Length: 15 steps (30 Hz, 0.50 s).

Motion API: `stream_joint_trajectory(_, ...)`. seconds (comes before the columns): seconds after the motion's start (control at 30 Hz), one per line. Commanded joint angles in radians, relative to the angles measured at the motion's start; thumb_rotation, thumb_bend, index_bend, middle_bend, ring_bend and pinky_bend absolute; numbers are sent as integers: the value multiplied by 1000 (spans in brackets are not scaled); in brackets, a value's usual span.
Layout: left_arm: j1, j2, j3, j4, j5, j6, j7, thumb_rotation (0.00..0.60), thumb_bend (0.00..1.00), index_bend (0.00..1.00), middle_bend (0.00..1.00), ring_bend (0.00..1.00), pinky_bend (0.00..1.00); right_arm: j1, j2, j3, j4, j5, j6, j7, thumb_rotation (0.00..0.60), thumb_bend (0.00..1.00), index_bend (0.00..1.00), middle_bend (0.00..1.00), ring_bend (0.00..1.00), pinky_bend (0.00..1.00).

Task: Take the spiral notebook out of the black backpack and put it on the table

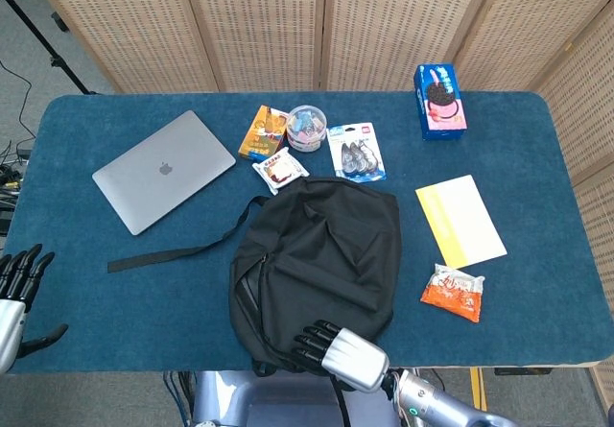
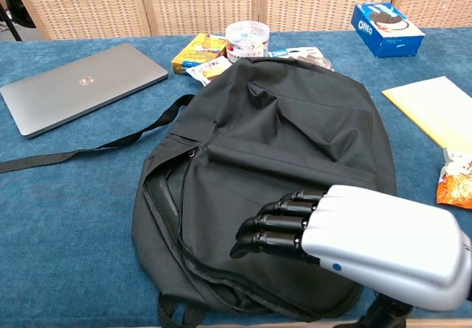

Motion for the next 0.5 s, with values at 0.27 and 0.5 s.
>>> stream_joint_trajectory(0.27, -1, 1, -2, 0, -5, -1, -4, 600, 0, 0, 0, 0, 0, 22, -72, -6, 75, 37, 30, 5, 600, 137, 170, 228, 252, 236)
stream_joint_trajectory(0.5, 1, 5, -4, 0, -7, 4, -15, 600, 0, 0, 0, 0, 0, 29, -100, -27, 117, 34, 80, 47, 600, 459, 264, 362, 372, 349)
